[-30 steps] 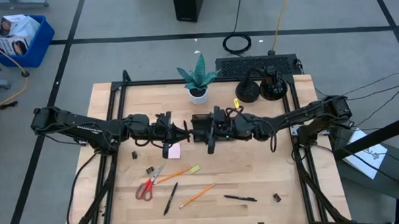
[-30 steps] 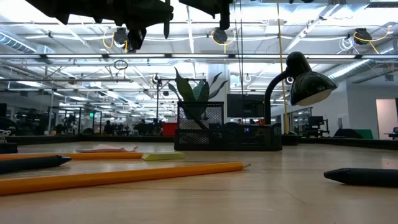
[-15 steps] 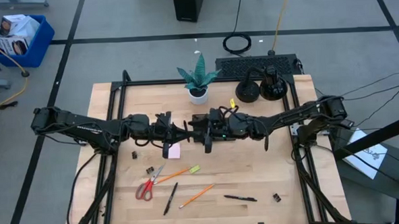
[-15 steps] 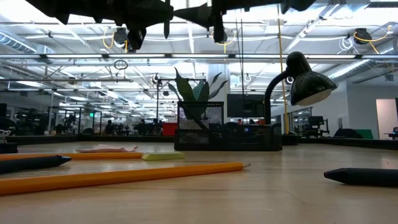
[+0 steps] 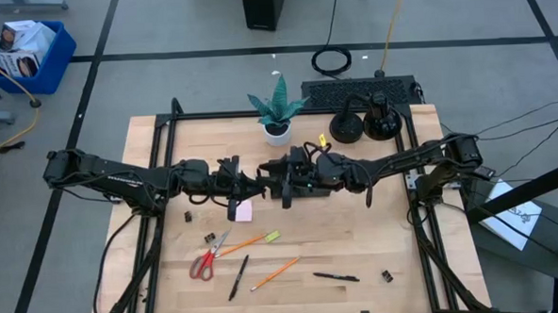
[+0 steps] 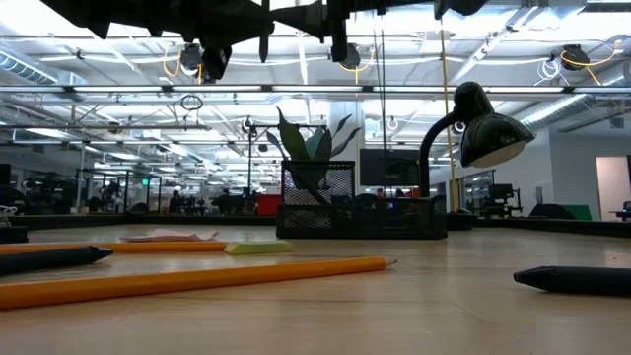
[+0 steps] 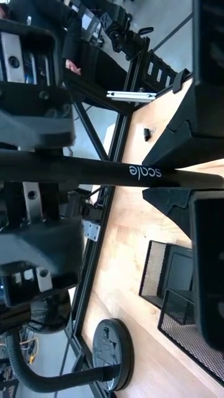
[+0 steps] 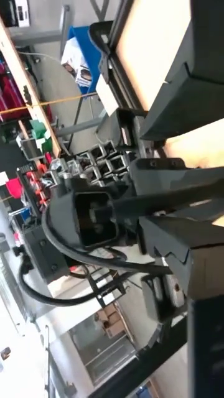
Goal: Pick and place office supplies into organizer
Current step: Put the black pen into the black desk organizer
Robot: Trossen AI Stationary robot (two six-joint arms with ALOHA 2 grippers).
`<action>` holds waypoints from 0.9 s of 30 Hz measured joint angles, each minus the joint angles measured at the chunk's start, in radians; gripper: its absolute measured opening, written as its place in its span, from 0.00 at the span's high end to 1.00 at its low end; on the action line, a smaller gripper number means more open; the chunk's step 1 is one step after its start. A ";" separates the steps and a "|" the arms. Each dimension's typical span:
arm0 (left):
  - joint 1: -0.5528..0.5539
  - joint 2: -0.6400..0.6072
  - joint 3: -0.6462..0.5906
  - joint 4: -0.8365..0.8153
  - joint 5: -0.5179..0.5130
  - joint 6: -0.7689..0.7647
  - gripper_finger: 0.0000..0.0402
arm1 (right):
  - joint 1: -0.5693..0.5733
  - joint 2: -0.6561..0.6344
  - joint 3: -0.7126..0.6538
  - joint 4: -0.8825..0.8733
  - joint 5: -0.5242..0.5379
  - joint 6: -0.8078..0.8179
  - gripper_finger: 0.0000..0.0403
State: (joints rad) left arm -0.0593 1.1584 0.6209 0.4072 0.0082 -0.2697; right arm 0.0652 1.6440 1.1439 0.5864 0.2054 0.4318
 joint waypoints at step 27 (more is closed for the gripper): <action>0.037 0.000 0.000 -0.032 -0.061 -0.032 0.80 | -0.041 0.000 0.000 0.032 -0.015 -0.044 0.95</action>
State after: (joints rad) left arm -0.0219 1.1584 0.6209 0.3748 -0.0533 -0.3013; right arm 0.0246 1.6435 1.1435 0.6182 0.1908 0.3874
